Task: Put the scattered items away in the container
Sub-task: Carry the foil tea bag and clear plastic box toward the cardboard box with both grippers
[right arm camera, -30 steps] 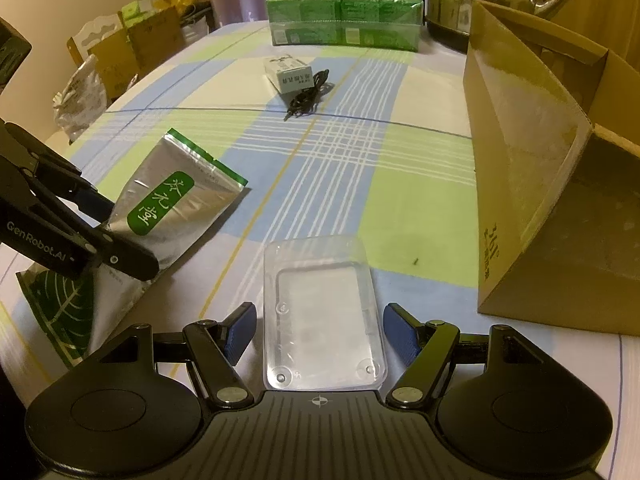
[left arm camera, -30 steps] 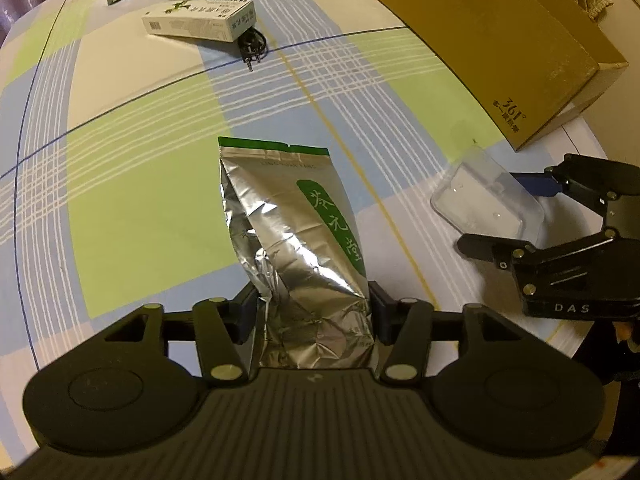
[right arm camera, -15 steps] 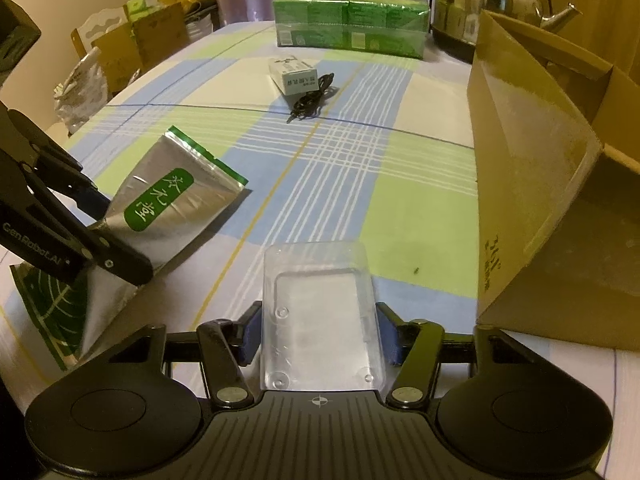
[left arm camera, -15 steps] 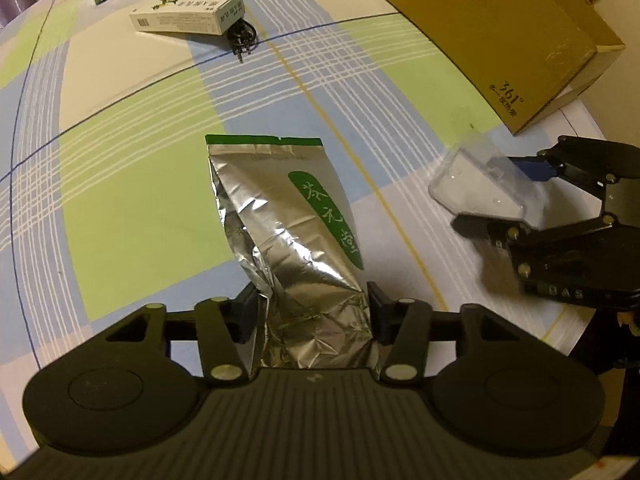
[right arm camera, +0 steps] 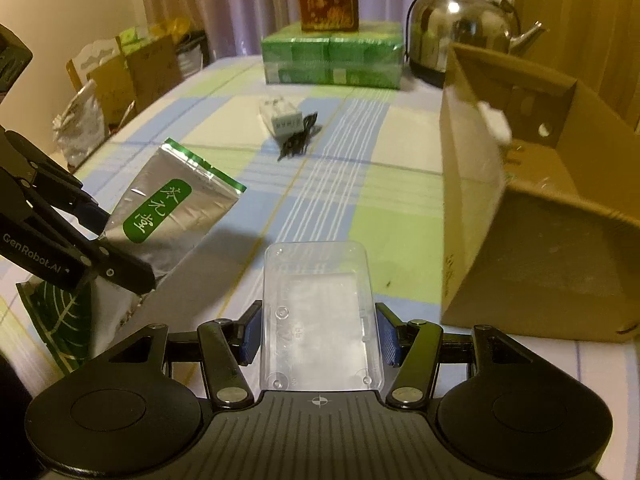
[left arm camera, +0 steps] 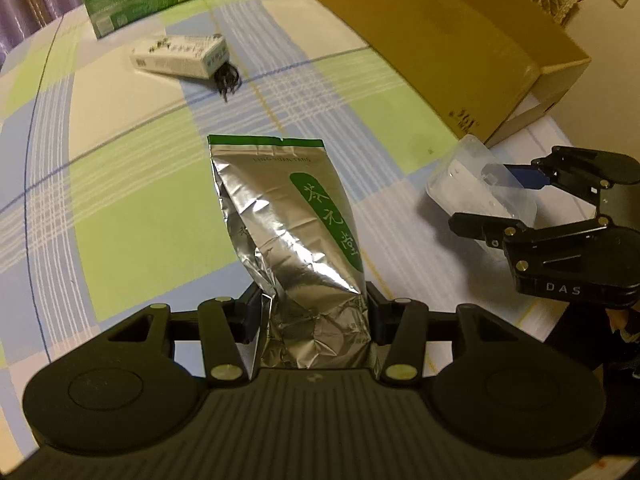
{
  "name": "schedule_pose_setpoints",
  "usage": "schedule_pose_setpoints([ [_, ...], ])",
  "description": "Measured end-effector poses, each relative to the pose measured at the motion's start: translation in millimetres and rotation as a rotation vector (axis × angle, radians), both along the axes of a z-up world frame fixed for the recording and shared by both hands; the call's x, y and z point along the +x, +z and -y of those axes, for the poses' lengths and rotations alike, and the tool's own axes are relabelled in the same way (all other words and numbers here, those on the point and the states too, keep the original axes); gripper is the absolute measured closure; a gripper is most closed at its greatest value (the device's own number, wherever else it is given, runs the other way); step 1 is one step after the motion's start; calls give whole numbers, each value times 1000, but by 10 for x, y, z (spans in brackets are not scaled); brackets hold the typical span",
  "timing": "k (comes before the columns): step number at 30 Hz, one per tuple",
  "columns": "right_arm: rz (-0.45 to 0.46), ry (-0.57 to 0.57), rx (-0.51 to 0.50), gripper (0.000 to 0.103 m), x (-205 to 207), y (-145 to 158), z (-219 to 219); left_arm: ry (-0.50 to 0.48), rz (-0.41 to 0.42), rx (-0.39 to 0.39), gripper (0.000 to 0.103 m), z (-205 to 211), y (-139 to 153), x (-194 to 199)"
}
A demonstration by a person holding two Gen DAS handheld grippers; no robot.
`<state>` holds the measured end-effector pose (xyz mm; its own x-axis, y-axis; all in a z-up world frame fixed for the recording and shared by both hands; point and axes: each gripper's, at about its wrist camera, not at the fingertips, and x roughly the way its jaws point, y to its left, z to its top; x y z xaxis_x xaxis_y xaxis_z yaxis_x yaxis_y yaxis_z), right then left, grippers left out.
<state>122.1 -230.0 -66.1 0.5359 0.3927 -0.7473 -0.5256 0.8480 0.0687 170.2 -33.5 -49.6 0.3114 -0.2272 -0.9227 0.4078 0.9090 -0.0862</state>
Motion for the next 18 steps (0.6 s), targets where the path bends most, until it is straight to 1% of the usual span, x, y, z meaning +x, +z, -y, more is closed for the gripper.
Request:
schedule_pose_setpoints([
  [6, 30, -18, 14, 49, -108, 178, 83, -10, 34, -11, 58, 58, 231, -98],
  [18, 81, -53, 38, 49, -322, 461, 292, -42, 89, -13, 58, 314, 547, -298],
])
